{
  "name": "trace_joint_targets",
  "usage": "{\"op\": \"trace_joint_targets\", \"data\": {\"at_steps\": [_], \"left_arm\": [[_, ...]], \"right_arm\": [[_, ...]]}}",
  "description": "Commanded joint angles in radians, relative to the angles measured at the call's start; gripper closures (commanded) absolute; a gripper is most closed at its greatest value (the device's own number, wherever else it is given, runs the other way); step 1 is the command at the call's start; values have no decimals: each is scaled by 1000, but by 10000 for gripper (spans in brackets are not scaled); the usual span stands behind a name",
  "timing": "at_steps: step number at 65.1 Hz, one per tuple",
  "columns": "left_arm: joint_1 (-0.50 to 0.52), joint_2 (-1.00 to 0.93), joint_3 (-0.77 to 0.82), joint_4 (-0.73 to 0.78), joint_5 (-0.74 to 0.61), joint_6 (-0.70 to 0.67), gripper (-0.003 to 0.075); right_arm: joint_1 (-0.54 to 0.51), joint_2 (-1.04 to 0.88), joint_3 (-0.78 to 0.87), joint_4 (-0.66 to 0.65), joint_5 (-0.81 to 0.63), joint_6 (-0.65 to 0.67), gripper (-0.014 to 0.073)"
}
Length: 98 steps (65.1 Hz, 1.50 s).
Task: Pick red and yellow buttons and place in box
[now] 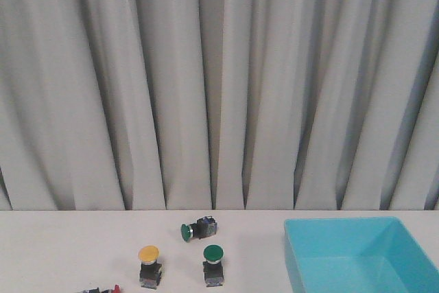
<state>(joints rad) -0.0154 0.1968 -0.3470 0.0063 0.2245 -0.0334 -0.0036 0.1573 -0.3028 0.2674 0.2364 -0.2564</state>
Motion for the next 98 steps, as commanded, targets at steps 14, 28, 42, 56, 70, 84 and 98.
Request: {"op": "trace_joint_targets", "data": {"at_steps": [14, 28, 42, 56, 70, 84, 98], "left_arm": [[-2, 296, -258, -6, 128, 52, 727], [-2, 387, -259, -6, 270, 52, 727], [-2, 395, -259, -6, 293, 52, 727], [-2, 396, -259, -6, 295, 43, 717], [-2, 396, -259, -6, 292, 41, 509], [-2, 396, -259, -6, 292, 44, 217], [-6, 396, -259, -6, 292, 81, 162]], "right_arm": [[-3, 373, -235, -114, 197, -2, 596], [-3, 520, -238, -126, 237, -1, 596], [-3, 554, -238, -124, 233, -1, 596], [-3, 554, -238, -124, 222, 0, 583], [-3, 554, -238, -133, 184, -6, 377], [-3, 554, -238, -131, 180, -5, 82], [-3, 554, -238, -131, 180, -3, 21]]}}
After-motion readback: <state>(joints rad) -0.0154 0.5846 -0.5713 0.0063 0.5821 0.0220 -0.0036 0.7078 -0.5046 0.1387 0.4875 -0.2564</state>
